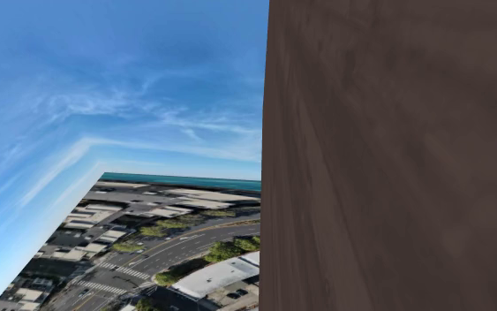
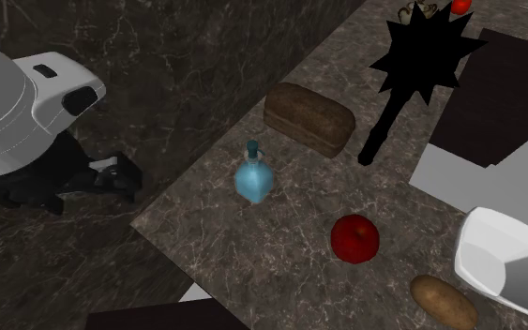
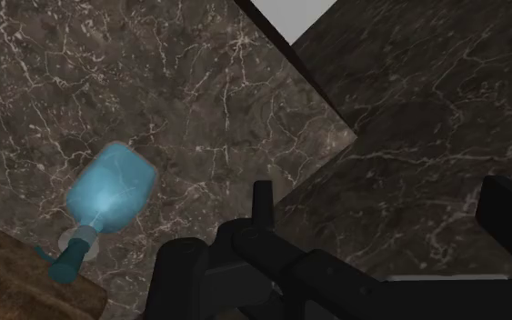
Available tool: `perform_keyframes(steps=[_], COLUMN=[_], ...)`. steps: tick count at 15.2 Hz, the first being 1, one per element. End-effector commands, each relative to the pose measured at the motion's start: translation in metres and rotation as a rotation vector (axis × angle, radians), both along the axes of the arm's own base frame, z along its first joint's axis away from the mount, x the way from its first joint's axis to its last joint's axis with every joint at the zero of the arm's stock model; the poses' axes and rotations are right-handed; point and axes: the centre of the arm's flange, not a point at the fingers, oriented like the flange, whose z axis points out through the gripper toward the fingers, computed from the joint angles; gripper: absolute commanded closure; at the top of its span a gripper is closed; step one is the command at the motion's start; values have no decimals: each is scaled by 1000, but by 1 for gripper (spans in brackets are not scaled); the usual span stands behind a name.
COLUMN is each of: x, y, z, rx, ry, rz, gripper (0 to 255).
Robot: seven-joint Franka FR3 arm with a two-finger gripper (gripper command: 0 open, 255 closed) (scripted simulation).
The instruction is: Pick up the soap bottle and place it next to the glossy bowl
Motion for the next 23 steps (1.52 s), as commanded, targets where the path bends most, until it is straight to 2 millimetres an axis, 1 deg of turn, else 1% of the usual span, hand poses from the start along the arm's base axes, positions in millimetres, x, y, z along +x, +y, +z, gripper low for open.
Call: perform_keyframes(steps=[1,12,23], x=[0,85,172], y=[0,-91,-185], z=[0,-62,-119], rx=[0,-53,-106], ry=[0,-3,-7], rz=[0,16,32], gripper=[0,0,0])
